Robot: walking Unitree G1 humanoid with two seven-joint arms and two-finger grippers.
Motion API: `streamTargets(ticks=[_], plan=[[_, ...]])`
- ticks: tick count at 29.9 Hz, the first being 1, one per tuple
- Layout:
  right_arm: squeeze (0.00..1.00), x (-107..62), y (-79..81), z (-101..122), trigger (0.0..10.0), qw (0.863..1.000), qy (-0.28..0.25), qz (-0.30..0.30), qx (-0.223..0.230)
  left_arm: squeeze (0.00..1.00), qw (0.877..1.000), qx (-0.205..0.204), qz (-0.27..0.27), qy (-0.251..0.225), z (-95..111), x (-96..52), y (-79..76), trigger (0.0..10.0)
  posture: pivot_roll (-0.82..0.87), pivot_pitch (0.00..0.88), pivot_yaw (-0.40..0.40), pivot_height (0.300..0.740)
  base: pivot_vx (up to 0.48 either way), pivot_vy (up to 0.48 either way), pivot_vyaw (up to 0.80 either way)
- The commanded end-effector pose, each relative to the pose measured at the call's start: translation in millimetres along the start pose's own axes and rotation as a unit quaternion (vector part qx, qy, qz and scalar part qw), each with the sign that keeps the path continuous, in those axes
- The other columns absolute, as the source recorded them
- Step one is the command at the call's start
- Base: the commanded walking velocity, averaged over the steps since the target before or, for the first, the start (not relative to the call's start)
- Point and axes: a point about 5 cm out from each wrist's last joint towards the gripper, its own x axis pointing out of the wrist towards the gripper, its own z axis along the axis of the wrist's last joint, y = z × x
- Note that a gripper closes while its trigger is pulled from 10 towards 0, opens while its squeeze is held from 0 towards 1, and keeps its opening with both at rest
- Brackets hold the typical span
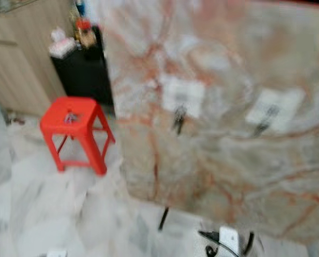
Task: Hang keys on a hook
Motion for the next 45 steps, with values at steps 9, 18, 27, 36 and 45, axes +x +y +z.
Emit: streamTargets(ticks=[9, 18, 27, 36, 45], plan=[[0.00, -1.5, -9.5, -2.4, 10.0, 1.000, 0.003, -0.013, 0.008, 0.00, 1.000, 0.010, -0.010, 0.010, -5.3, -0.2, -5.1, 10.0, 0.12, 0.097, -0.021, 0.740, 0.000, 0.480, 0.00], [0.00, -1.7, -10.4, -2.6, 10.0, 1.000, 0.003, -0.013, 0.006, 0.00, 1.000, 0.010, -0.009, 0.012, -7.1, -0.5, -5.1, 10.0, 0.12, 0.090, -0.026, 0.740, 0.000, 0.480, 0.00], [0.00, -1.8, -10.4, -3.3, 10.0, 1.000, 0.005, -0.010, 0.005, 0.00, 1.000, 0.010, -0.012, 0.013, -8.2, -0.6, -6.5, 10.0, 0.12, 0.076, -0.026, 0.740, 0.000, 0.480, 0.00], [0.00, -2.0, -10.3, -4.6, 10.0, 1.000, 0.005, -0.009, 0.006, 0.00, 1.000, 0.006, -0.009, 0.015, -10.4, -0.9, -6.0, 10.0, 0.12, 0.047, -0.019, 0.740, 0.000, 0.480, 0.00], [0.00, -2.2, -9.9, -6.0, 10.0, 1.000, 0.006, -0.010, 0.008, 0.00, 1.000, 0.008, -0.009, 0.018, -13.2, -1.4, -5.7, 10.0, 0.12, 0.028, -0.015, 0.740, 0.000, 0.480, 0.00]])
